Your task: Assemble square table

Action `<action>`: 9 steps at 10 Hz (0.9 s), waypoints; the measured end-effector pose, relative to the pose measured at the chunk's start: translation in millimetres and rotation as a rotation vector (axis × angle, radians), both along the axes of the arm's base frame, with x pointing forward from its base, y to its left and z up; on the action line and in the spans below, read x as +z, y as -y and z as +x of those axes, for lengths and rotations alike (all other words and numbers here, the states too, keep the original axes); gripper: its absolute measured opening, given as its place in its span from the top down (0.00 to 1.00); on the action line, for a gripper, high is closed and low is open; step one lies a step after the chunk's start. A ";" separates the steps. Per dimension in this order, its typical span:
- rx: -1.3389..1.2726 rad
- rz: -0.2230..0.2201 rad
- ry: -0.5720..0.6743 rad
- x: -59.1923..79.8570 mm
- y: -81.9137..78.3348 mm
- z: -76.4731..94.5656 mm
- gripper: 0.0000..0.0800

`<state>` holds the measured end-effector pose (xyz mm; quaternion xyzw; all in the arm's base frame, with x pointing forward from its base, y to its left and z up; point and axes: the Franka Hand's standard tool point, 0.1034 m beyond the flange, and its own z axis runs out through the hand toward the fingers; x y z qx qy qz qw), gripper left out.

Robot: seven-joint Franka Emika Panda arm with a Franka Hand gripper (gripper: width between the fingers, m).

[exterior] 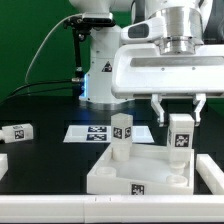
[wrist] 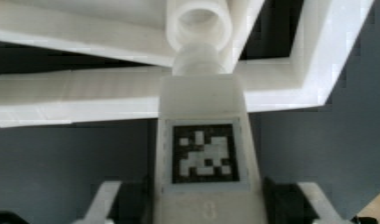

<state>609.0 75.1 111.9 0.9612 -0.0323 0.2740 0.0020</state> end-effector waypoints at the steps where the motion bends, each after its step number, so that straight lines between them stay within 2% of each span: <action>1: 0.001 -0.001 -0.003 -2.2 -0.2 -0.8 0.64; 9: 0.016 -0.012 -0.016 -24.7 -6.5 -5.0 0.64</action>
Offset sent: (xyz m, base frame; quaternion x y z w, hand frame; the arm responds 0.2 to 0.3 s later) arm 0.0066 0.0033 -0.0090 0.0023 0.0073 0.0069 0.9999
